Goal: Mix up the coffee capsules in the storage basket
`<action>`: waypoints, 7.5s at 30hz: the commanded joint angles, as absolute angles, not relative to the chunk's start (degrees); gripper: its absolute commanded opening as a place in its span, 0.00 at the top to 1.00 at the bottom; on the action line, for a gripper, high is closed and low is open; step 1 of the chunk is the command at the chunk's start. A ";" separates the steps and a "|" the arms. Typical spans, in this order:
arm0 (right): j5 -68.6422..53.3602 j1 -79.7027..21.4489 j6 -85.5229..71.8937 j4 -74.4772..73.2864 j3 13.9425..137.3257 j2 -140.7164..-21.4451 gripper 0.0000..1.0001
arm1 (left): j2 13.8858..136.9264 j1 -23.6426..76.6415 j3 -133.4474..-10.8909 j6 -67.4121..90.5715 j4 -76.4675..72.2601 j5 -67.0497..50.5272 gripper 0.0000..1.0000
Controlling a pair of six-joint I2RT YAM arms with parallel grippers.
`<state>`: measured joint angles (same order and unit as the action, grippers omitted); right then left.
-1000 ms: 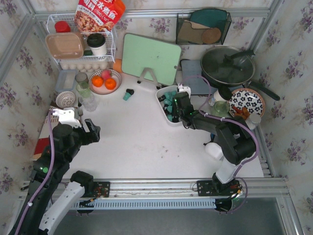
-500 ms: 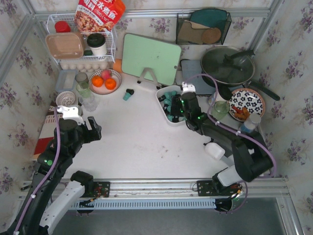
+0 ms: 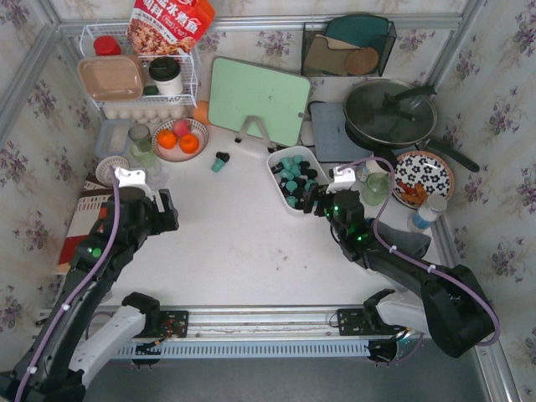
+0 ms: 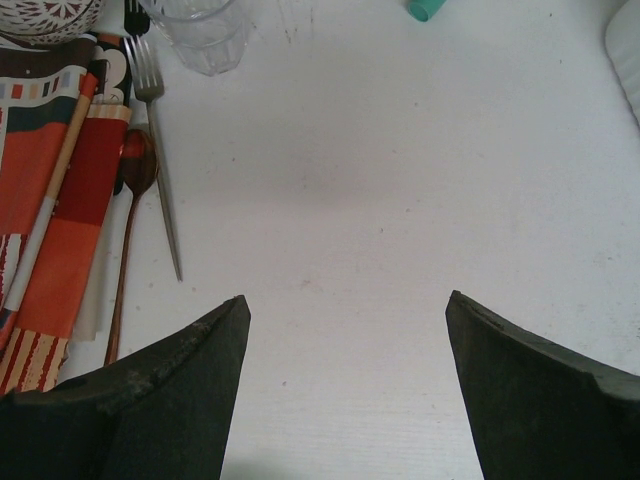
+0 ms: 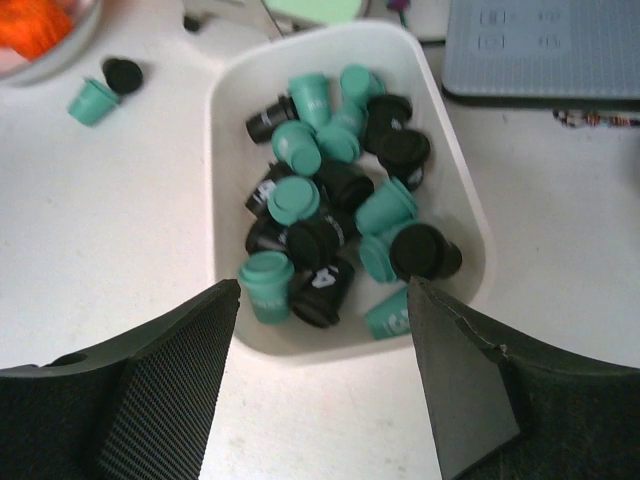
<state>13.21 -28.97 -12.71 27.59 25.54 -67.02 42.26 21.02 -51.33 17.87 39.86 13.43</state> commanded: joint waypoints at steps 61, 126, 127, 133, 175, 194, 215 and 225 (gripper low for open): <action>18.81 -29.09 -14.85 30.06 26.63 -70.44 0.24 | 130.20 15.83 -105.75 -2.98 23.74 -6.18 0.35; 16.99 -29.09 -15.64 29.52 26.98 -70.14 0.24 | 119.79 14.73 -92.76 1.76 22.10 -8.06 1.00; 16.99 -29.09 -15.64 29.53 26.98 -70.13 0.24 | 118.79 14.72 -91.30 2.10 20.53 -8.58 1.00; 16.10 -29.09 -15.69 30.04 26.79 -69.80 0.24 | 111.58 14.76 -83.62 5.75 13.09 -13.34 1.00; 1.44 -52.08 -6.54 25.52 31.34 -62.93 0.14 | 62.92 40.25 -25.68 -14.29 -33.09 -22.46 0.96; -10.57 -48.21 -19.98 17.56 37.68 -70.80 0.21 | 63.61 44.33 -24.17 -25.06 -36.50 -24.58 1.00; -15.34 -46.14 -24.26 17.09 38.29 -72.88 0.29 | 62.84 46.23 -23.98 -27.45 -34.74 -23.20 0.99; -15.09 -45.76 -24.30 16.10 39.67 -74.77 0.62 | 63.58 46.32 -25.09 -26.24 -33.80 -17.94 0.78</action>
